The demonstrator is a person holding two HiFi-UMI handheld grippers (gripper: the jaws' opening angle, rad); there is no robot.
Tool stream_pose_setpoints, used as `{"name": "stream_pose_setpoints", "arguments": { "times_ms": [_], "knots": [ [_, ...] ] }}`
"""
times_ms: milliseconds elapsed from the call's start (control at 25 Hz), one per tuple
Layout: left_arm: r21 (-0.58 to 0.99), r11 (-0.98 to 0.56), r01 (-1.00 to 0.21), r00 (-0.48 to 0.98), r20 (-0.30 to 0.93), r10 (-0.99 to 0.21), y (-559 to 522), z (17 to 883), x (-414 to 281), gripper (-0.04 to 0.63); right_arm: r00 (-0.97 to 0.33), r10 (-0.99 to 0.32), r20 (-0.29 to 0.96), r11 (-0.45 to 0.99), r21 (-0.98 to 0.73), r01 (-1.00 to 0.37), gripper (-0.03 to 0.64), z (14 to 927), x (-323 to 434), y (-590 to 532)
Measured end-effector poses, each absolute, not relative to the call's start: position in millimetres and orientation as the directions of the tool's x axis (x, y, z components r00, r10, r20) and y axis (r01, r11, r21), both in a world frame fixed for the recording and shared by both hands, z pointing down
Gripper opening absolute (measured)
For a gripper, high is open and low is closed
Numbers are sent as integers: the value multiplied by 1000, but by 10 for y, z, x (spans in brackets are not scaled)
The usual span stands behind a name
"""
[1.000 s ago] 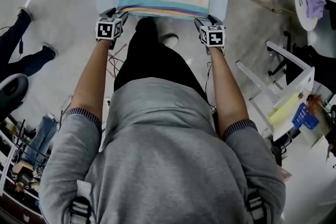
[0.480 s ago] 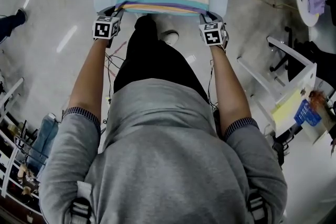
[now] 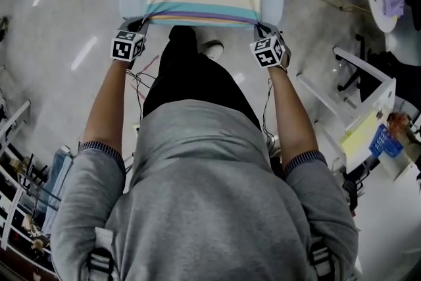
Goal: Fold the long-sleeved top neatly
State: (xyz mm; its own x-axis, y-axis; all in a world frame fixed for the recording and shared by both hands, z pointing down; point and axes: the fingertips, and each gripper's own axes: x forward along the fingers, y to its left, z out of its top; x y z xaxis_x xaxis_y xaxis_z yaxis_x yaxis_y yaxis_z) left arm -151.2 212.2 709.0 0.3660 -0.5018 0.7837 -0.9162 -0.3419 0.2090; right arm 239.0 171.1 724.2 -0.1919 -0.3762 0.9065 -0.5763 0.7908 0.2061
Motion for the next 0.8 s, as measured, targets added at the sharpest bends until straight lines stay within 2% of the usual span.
{"name": "stream_pose_setpoints", "arguments": {
  "times_ms": [240, 480, 800],
  "knots": [
    [227, -382, -896, 398, 793, -462, 2378, 6979, -1419, 34, -204, -362, 910, 826, 211, -522, 21, 7109, 2452, 1909],
    [302, -349, -887, 439, 783, -440, 2396, 6634, -1398, 34, -234, -348, 908, 822, 175, -542, 21, 6811, 2479, 1914],
    [299, -355, -886, 434, 804, -406, 2434, 6339, -1379, 34, -240, -329, 913, 832, 159, -531, 18, 6564, 2499, 1950]
  ]
}}
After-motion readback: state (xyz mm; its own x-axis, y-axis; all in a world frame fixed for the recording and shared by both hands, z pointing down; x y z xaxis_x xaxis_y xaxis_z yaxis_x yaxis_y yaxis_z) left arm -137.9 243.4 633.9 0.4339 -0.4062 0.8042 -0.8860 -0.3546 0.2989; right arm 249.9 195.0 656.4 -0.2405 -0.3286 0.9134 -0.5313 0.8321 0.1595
